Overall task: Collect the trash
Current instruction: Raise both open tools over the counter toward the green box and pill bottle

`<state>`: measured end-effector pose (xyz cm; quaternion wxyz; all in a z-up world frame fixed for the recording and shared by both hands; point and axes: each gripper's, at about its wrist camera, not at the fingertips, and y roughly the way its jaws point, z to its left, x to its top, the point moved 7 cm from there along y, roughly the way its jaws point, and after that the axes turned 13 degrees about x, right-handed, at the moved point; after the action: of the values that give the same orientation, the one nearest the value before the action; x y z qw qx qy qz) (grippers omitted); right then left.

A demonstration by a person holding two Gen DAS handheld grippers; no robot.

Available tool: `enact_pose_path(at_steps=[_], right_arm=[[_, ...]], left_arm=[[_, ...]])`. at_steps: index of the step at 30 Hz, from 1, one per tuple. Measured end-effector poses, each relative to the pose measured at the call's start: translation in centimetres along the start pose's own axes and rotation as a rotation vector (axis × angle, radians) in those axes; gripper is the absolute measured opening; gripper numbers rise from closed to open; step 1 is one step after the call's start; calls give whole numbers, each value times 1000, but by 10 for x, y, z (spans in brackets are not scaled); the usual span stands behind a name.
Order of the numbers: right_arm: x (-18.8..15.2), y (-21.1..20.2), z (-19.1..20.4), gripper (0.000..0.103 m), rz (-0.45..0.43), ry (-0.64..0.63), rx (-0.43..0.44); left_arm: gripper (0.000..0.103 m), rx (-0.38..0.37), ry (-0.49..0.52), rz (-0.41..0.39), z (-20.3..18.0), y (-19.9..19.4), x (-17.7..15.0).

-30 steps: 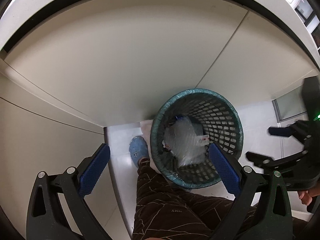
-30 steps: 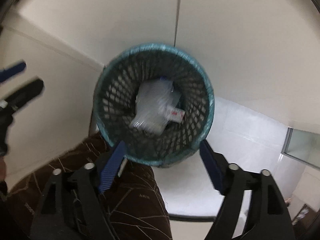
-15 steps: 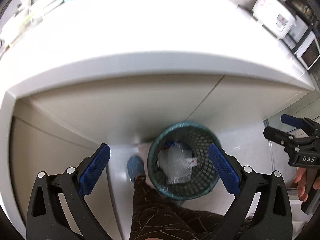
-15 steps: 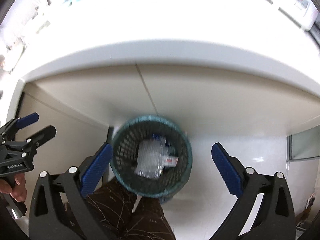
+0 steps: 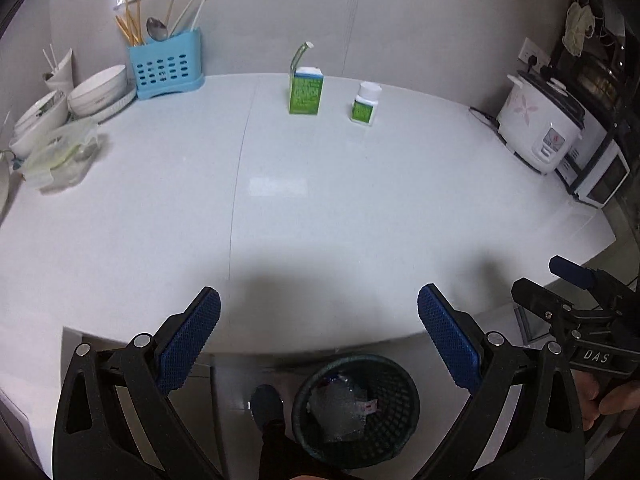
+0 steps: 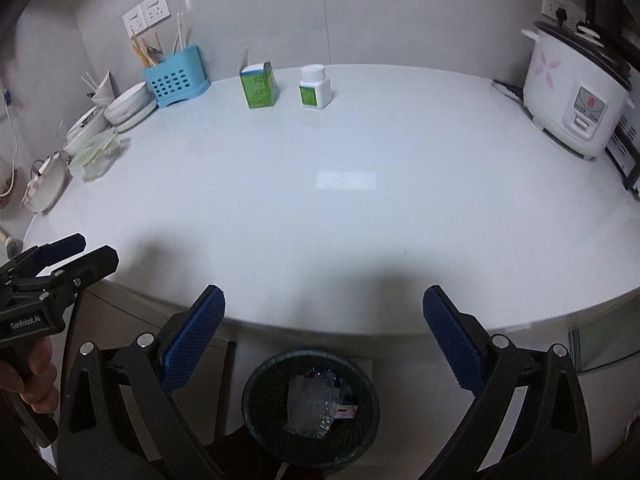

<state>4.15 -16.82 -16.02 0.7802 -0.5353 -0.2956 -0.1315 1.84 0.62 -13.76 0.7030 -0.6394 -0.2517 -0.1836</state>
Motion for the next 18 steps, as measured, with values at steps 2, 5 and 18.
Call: enact_pose_path(at_steps=[2,5,18], right_arm=[[19,0,2,95,-16,-3,-6],[47,4,4,95,-35,9,-17],[132,46,-2,92,-70,31,-58]], left_arm=[[97,3,-5,-16,3,0,20],[97,9,-3,-35,6,6,47],[97,20,-8,-34,14,66,133]])
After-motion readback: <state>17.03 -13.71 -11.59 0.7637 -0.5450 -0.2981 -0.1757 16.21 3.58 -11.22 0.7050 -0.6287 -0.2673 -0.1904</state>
